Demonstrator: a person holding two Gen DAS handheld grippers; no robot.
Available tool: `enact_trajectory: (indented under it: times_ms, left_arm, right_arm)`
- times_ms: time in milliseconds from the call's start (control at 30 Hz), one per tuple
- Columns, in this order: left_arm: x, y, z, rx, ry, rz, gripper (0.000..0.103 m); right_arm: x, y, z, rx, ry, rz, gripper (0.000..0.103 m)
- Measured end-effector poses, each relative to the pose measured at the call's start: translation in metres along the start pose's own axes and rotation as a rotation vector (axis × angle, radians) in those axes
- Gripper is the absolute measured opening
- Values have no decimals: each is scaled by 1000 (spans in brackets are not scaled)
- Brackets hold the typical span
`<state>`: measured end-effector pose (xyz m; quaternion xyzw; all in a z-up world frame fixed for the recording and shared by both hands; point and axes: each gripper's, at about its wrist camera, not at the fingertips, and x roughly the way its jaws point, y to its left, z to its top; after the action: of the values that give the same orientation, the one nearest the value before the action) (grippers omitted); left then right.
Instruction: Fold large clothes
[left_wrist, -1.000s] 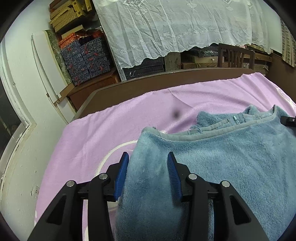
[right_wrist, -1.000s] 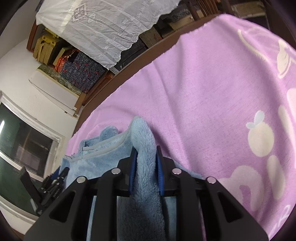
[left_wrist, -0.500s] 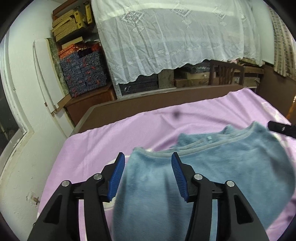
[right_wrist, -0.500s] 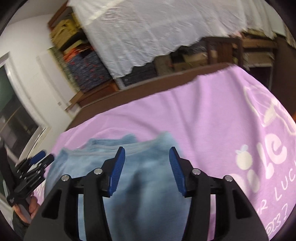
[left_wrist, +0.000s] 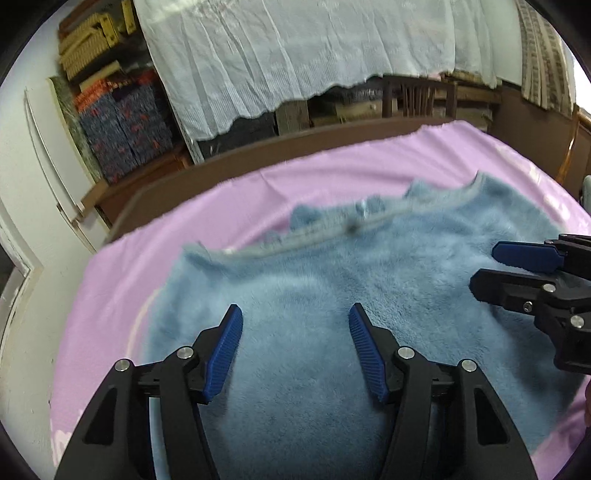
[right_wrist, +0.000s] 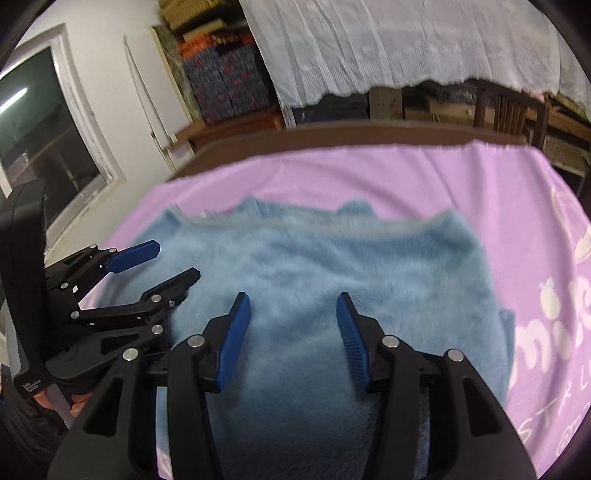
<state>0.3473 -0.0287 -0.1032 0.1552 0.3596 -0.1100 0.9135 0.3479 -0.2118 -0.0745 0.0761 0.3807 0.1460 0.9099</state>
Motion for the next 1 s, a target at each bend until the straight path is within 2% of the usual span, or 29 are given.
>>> enact_trajectory:
  times_ms: [200, 400, 567, 733, 1000]
  left_arm:
    - [6, -1, -4, 20, -8, 31, 70]
    - [9, 12, -4, -23, 24, 0, 78]
    - [-8, 16, -13, -24, 23, 3, 78]
    - [-30, 8, -32, 17, 13, 30, 78]
    - [-54, 7, -59, -2, 32, 39, 79]
  right_arm:
    - [14, 10, -11, -89, 42, -68, 47]
    - [15, 10, -14, -135, 56, -83, 47]
    - [-1, 7, -23, -144, 52, -97, 47]
    - [-26, 9, -48, -188, 33, -142, 47]
    - [-52, 5, -77, -133, 25, -155, 47]
